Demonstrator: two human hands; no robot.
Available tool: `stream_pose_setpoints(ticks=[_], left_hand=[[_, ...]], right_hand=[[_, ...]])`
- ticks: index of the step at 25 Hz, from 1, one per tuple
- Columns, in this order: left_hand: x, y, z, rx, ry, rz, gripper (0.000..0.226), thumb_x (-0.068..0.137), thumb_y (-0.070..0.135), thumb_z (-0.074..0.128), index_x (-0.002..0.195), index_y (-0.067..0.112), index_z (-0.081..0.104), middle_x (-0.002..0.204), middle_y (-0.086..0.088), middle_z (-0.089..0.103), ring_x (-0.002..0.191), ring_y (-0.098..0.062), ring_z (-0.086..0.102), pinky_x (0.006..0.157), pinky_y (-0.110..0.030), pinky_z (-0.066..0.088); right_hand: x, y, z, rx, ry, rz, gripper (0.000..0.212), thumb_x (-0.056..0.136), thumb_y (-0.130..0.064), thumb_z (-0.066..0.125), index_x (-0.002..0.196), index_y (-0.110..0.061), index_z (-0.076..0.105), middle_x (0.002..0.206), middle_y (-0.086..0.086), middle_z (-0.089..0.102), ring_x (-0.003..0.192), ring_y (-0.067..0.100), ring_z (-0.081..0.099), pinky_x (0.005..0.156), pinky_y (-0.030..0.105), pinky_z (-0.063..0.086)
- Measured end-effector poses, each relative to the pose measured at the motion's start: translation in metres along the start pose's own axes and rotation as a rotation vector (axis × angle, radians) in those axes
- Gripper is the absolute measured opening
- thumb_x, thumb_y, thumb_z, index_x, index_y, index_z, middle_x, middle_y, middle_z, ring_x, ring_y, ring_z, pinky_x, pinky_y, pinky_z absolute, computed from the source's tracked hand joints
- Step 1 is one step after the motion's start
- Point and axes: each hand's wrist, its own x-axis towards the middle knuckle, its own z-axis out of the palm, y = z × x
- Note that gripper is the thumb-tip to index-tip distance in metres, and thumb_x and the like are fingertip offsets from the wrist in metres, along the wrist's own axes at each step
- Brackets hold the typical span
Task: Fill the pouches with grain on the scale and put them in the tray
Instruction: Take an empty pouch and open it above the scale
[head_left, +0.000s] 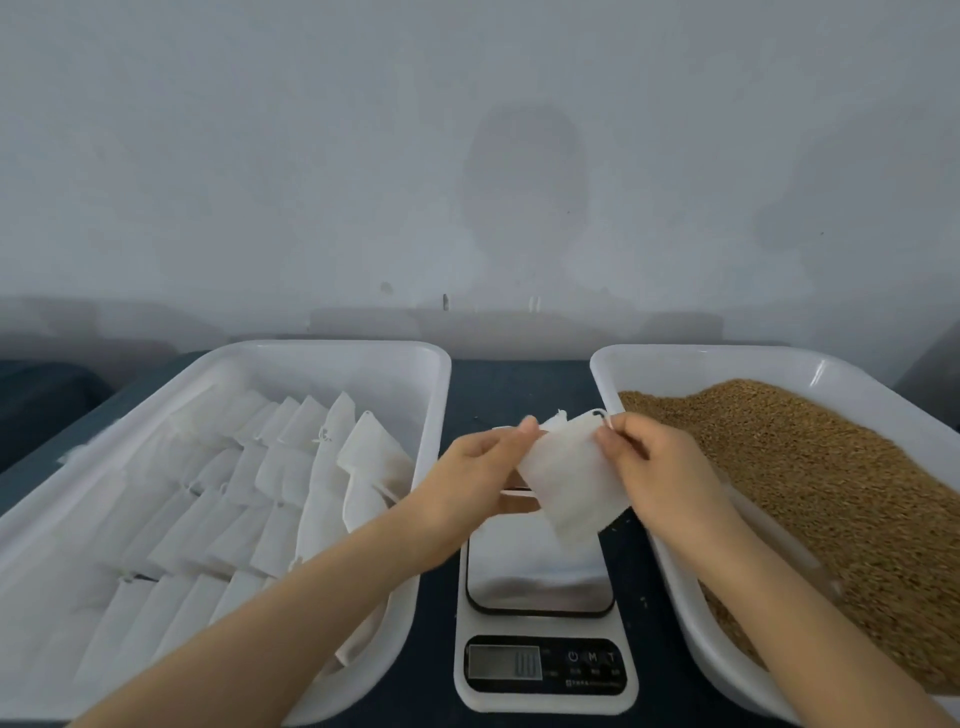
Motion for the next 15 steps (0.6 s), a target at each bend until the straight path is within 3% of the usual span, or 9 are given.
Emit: stream_pose_setpoints(ticks=[4,8,15], left_hand=[[-0.0022,0.0020,-0.0052,0.194,0.113,0.053,0.022,0.096,0.027,0.055,0.093,0.019,0.076,0.086,0.006,0.074,0.078,-0.005,0.067,0.067,-0.014,0.051],[-0.0039,0.0015,-0.0049,0.182,0.060,0.036,0.016,0.091,0.024,0.063,0.092,0.016,0.077,0.087,0.000,0.075,0.082,-0.014,0.071,0.072,-0.020,0.056],[-0.0047,0.0025,-0.0047,0.276,-0.011,-0.033,0.011,0.088,0.020,0.067,0.089,0.016,0.077,0.083,0.001,0.075,0.082,-0.010,0.072,0.069,-0.020,0.056]], right_hand=[[-0.0005,0.0013,0.0051,-0.091,0.002,-0.097,0.027,0.098,-0.023,0.047,0.072,-0.024,0.052,0.058,-0.006,0.048,0.053,0.002,0.044,0.052,0.014,0.034],[-0.0019,0.0026,0.0068,-0.113,-0.009,-0.136,0.027,0.098,-0.024,0.047,0.072,-0.027,0.050,0.056,-0.007,0.046,0.056,-0.003,0.046,0.055,0.013,0.036],[-0.0022,0.0040,0.0097,-0.161,-0.034,-0.085,0.025,0.099,-0.028,0.045,0.078,-0.019,0.056,0.058,-0.006,0.048,0.053,0.004,0.044,0.050,0.015,0.034]])
